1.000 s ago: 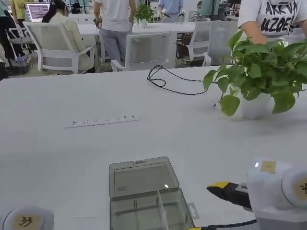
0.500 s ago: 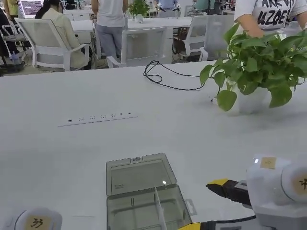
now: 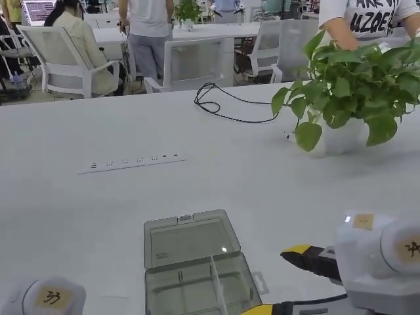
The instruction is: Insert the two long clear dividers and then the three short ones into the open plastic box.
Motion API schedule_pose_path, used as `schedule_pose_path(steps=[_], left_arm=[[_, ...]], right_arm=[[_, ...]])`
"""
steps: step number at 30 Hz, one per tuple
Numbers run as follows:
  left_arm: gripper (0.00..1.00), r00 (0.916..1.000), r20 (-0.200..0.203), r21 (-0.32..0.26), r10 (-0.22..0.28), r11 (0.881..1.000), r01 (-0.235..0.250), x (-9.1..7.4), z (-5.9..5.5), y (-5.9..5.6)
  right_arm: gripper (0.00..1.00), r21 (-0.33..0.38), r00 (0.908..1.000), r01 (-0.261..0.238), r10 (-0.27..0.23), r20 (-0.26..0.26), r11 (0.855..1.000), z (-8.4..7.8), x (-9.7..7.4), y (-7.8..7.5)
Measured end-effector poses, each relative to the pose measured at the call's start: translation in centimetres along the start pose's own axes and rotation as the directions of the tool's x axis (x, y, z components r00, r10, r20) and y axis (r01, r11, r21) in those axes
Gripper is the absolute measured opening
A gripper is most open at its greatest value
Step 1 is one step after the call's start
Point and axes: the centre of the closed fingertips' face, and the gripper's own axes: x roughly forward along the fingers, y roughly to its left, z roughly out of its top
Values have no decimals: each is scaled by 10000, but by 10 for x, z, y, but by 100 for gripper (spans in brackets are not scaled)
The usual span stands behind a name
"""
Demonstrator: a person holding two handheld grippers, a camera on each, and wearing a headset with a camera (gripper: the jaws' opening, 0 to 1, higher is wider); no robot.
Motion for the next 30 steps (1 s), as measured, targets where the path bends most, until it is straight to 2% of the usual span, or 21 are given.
schedule_pose_path(steps=[4, 8, 14, 15, 17, 18, 23, 24, 26, 30], left_arm=[[30, 9999, 79, -115, 72, 9999, -71, -1, 0, 2], [30, 9989, 424, -320, 215, 9993, -201, -7, 3, 6], [30, 9921, 1224, -711, 287, 9973, -201, -19, 15, 8], [30, 9877, 1539, -804, 290, 9966, -167, -22, 19, 7], [30, 9837, 1780, -898, 251, 9959, -91, -27, 22, 6], [30, 9774, 2107, -972, 196, 9953, 10, -30, 27, 4], [30, 9528, 3035, -1093, 29, 9935, 318, -43, 38, -3], [30, 9438, 3305, -1036, 8, 9940, 355, -46, 42, -5], [30, 9352, 3542, -1013, -17, 9940, 402, -51, 44, -7], [30, 8885, 4582, -771, -248, 9947, 675, -65, 58, -17]], right_arm=[[75, 62, 10000, 10, -11, 33, 10000, 2, 0, 1], [74, 201, 9999, -21, 19, 102, 9998, 7, 1, 4], [69, 741, 9994, -171, 148, 309, 9971, 15, 5, 11], [68, 906, 9992, -197, 164, 366, 9957, 17, 7, 13], [65, 1188, 9987, -284, 230, 462, 9925, 21, 10, 17], [64, 1340, 9984, -337, 272, 496, 9904, 23, 11, 19], [56, 2297, 9943, -710, 505, 939, 9707, 35, 19, 31], [55, 2428, 9930, -804, 566, 1032, 9667, 38, 21, 34], [54, 2634, 9913, -933, 650, 1144, 9602, 43, 24, 38], [50, 2959, 9823, -1368, 908, 1641, 9454, 59, 30, 50]])
